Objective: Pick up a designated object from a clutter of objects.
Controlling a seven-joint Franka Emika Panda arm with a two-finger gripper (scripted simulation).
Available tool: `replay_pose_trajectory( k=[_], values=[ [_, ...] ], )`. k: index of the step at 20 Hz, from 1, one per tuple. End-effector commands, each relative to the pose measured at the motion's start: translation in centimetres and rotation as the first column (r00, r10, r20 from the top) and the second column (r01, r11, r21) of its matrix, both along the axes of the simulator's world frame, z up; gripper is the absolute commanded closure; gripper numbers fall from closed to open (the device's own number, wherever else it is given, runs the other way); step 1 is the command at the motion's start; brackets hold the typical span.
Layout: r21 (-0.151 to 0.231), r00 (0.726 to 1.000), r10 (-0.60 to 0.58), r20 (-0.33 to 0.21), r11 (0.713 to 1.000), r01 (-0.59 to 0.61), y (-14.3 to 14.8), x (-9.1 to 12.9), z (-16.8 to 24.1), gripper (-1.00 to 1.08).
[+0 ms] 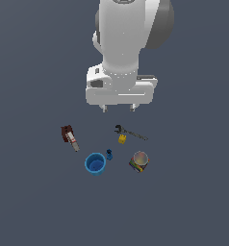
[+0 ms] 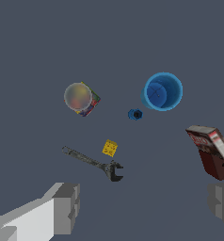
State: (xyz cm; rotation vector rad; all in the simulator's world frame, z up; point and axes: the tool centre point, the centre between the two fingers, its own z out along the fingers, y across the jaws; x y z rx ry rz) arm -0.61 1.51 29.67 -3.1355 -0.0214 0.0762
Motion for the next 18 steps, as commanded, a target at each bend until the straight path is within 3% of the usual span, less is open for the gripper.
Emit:
replay_pose_trajectory(
  k=[1, 18],
  values=[
    [0.000, 1.000, 0.000, 0.000, 1.000, 0.000, 0.00, 0.00, 0.00, -0.92],
    [-0.003, 1.000, 0.031, -0.001, 1.000, -0.031, -0.78, 0.42, -0.72, -0.92]
  ],
)
